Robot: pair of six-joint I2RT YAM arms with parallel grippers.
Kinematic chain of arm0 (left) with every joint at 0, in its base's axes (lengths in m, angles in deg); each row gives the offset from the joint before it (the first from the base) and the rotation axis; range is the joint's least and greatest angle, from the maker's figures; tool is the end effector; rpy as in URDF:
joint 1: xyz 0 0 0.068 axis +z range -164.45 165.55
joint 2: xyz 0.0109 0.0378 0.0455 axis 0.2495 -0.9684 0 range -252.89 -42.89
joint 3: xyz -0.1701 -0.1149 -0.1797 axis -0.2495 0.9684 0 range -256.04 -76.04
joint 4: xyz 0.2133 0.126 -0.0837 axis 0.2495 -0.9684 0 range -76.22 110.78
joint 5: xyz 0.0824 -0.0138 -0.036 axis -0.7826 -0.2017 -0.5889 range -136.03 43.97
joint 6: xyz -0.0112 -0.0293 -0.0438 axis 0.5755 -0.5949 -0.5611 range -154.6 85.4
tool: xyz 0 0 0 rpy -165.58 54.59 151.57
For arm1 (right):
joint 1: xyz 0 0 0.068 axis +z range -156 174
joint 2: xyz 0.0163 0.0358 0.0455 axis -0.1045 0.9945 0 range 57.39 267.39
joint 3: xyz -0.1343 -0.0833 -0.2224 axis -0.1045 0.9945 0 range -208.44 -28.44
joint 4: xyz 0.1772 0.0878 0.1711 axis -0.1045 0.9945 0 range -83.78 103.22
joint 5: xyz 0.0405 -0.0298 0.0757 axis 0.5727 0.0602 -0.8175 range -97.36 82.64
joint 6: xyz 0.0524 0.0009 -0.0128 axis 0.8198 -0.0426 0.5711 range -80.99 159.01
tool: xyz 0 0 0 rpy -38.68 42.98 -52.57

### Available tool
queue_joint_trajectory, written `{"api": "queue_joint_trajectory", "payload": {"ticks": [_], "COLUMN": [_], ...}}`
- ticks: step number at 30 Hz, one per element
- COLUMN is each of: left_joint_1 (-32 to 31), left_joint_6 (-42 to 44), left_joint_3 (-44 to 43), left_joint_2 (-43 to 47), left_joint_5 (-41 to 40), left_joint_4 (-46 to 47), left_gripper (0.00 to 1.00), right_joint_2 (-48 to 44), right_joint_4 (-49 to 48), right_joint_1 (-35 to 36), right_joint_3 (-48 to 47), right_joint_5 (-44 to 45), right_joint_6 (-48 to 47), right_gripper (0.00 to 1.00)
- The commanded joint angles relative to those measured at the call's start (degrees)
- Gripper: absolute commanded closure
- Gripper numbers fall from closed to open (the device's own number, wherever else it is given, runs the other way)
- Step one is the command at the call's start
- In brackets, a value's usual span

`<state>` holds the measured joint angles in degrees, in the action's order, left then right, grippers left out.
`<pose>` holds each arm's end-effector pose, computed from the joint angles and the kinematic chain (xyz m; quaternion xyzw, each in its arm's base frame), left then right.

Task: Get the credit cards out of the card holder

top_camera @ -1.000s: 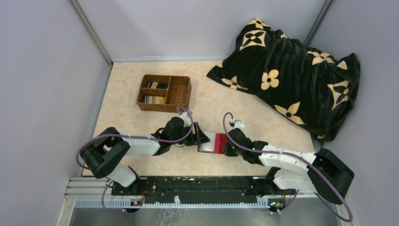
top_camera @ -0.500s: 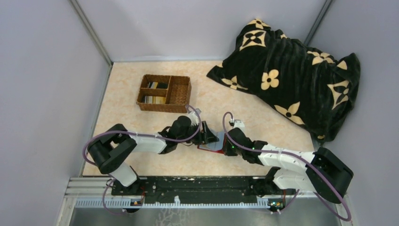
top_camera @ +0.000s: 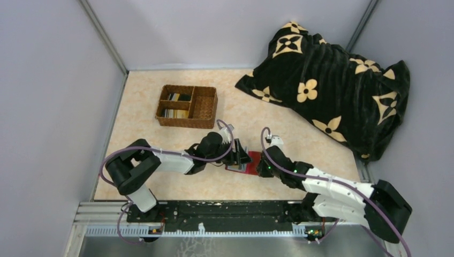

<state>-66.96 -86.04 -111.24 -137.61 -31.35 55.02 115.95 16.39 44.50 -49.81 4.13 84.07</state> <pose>0.1850 -0.2561 0.1496 0.0762 0.8371 -0.4846 0.2420 0.1247 0.1401 0.1583 -0.0076 0.9276 0.2051 0.3120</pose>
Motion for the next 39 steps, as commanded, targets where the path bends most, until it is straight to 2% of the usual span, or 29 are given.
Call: {"api": "queue_joint_trajectory", "payload": {"ticks": [1,7,14,17,20,27,29,33,39], "left_joint_1": [-1.1,-3.0,-3.6,-3.4,-2.8,1.4,2.0,2.3,2.3], "left_joint_6": [-0.2,-0.3,0.0,1.2,3.3,6.2,7.5,9.7,10.5], "left_joint_3": [-2.6,-5.6,-5.9,-4.5,-4.6,-2.0,-1.9,-2.1,-2.2], "left_joint_2": [-2.1,-4.1,-4.6,-2.4,0.3,4.6,4.9,4.8,2.7], "left_joint_5": [1.1,1.2,0.8,-1.7,-4.4,-6.7,-8.4,-12.5,-13.0], "left_joint_4": [1.8,2.0,1.9,1.3,-3.3,-8.8,-11.1,-15.5,-16.5], "left_gripper": [0.29,0.29,0.29,0.29,0.28,0.27,0.27,0.27,0.27], "right_joint_2": [-8.0,-13.5,-15.1,-13.3,-9.7,-1.9,0.4,2.9,5.4], "right_joint_4": [6.5,12.6,14.1,11.9,9.3,2.6,1.2,-0.1,-1.5], "right_joint_1": [-0.1,-0.2,-0.2,-0.2,-0.2,-0.2,-0.2,-0.2,-0.7], "right_joint_3": [-1.9,-4.3,-4.6,-4.4,-4.7,-5.6,-5.8,-6.3,-6.7], "right_joint_5": [3.8,6.5,8.8,7.8,6.6,4.0,3.5,3.6,3.4], "right_joint_6": [-0.6,-1.3,-0.9,-1.3,-1.4,-2.8,-2.8,-2.8,-3.2], "right_gripper": [1.00,1.00,1.00,1.00,1.00,1.00,0.94,0.72,0.69]}}
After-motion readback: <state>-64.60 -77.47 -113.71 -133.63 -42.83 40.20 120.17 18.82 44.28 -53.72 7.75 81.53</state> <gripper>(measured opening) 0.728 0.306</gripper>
